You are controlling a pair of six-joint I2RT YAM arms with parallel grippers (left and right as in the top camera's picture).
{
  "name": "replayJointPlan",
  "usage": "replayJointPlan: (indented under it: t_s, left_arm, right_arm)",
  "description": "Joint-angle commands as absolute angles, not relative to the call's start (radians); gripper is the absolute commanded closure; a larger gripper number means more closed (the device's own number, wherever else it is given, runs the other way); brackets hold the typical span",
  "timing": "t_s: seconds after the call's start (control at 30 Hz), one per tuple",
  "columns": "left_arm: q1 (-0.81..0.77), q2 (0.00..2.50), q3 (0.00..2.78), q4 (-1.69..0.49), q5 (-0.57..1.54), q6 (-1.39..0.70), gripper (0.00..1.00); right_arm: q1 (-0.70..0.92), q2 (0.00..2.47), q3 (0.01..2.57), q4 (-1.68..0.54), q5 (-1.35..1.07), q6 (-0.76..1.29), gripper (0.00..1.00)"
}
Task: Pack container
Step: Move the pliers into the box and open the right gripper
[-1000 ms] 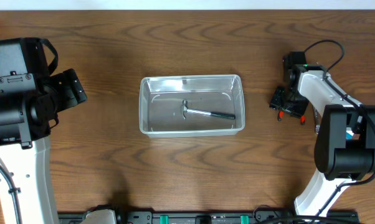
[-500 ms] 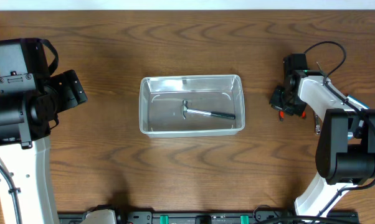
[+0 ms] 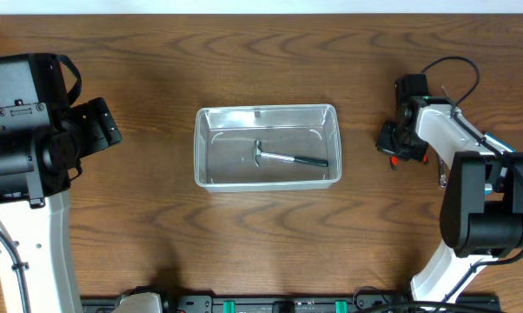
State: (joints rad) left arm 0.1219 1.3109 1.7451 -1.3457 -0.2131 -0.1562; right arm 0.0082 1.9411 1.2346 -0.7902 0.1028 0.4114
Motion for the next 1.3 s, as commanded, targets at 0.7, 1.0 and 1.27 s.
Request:
replayJointPlan:
  t_s: [0.7, 1.0, 1.27]
  left_arm:
    - [0.122, 1.313, 1.738, -1.349, -0.218, -0.150, 0.05]
    - [0.122, 1.313, 1.738, -1.349, -0.218, -0.150, 0.05]
    - [0.122, 1.313, 1.738, -1.349, -0.218, -0.150, 0.05]
  right_arm:
    - [0.625, 1.869, 1.596, -0.877, -0.039, -0.307, 0.99]
    - [0.626, 2.062, 1.592, -0.871, -0.061, -0.274, 0.99]
    - [0.625, 2.069, 1.598, -0.872, -0.060, -0.282, 0.61]
